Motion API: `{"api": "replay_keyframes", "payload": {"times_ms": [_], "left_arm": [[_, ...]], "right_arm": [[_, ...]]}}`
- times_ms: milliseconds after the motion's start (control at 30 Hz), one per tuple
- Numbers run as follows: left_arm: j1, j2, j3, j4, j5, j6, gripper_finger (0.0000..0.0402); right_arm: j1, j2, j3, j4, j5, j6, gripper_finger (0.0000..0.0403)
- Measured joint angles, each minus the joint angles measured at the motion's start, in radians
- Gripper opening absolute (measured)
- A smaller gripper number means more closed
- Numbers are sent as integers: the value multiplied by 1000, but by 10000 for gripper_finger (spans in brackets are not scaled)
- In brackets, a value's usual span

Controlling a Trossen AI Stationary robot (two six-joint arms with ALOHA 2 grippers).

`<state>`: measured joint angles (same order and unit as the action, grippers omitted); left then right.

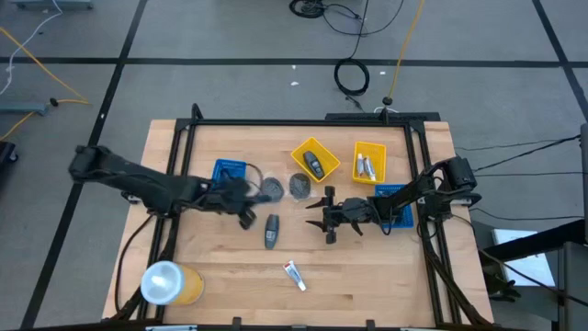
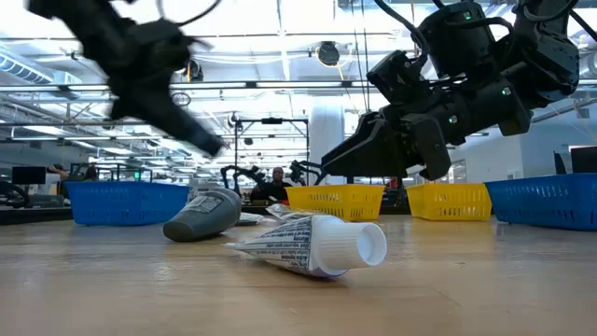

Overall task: Pick & Place Travel size toiletries
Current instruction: Put the blue shave cream into the left blue bin, then put the right black hairbrush into the right blue bin

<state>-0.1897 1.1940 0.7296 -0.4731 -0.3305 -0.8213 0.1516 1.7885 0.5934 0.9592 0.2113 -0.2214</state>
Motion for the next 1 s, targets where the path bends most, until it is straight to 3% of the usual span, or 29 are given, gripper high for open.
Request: {"api": "replay_keyframes", "payload": {"times_ms": [200, 333, 633, 800, 1000], "left_arm": [[-21, -81, 0, -497, -184, -413, 22], [6, -28, -1, -599, -201, -522, 28], [127, 113, -1, -576, -208, -434, 31], [184, 133, -2, -566, -171, -332, 103], [212, 54, 18, -612, 2, -179, 204]], "right_arm": [[0, 0, 0, 18, -2, 0, 188], [0, 0, 0, 24, -2, 0, 188], [0, 0, 0, 31, -3, 26, 185], [0, 0, 0, 31, -3, 26, 182], [0, 0, 0, 24, -3, 26, 181]]}}
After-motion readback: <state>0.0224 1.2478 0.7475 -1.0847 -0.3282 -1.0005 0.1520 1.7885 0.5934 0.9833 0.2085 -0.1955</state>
